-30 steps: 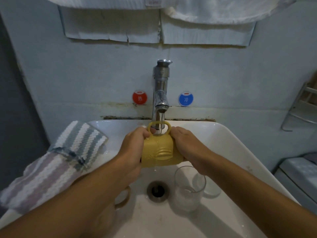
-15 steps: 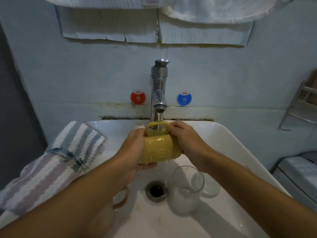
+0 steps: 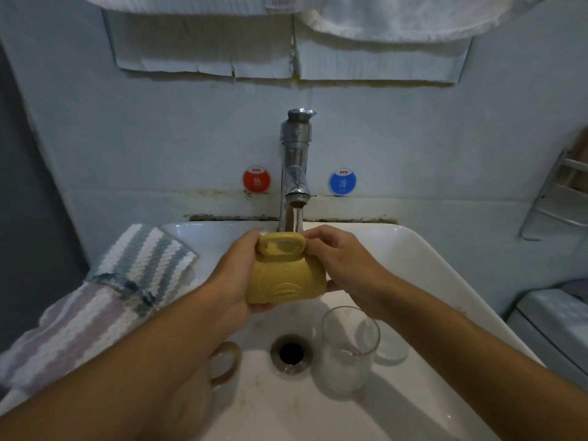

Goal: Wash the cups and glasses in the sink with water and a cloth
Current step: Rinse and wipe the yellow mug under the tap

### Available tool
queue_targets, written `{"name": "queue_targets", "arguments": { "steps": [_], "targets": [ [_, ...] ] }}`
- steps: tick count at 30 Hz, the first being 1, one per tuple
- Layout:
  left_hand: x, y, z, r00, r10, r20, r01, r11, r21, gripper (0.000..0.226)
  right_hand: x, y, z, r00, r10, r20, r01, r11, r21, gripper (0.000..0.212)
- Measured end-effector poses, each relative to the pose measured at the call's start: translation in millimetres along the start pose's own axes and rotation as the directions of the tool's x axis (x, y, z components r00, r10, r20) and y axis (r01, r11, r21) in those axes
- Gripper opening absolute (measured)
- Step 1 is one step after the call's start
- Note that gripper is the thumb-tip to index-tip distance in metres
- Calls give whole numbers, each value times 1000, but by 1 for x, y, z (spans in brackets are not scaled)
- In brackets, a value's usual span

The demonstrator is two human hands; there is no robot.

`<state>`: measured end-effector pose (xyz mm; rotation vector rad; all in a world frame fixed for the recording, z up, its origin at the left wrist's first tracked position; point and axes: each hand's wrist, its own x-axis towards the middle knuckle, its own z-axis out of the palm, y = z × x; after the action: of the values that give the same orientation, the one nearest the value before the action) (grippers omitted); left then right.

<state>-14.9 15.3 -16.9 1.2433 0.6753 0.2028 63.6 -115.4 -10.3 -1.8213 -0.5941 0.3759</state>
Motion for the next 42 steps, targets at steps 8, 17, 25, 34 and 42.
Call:
{"name": "queue_targets", "arguments": {
  "steps": [8,17,25,34,42],
  "targets": [
    [-1,1,-2,988,-56,142,67,995,-75,26,2,0,-1,996,57,-64,-53,996,72,17],
    [-1,-1,3,988,124,90,-128,991,39,25,-1,-8,-5,991,108,-84,-99,990,104,34],
    [3,-3,6,974,225,-31,-213,954,211,46,-2,-6,1,999,48,17,-46,996,-78,61],
    [5,-3,2,999,44,4,-44,994,-99,35,0,-3,-5,983,180,26,-182,975,124,59],
    [12,-6,-4,983,-158,96,182,913,-365,30,1,0,-6,969,241,54,-247,953,178,60]
  ]
}}
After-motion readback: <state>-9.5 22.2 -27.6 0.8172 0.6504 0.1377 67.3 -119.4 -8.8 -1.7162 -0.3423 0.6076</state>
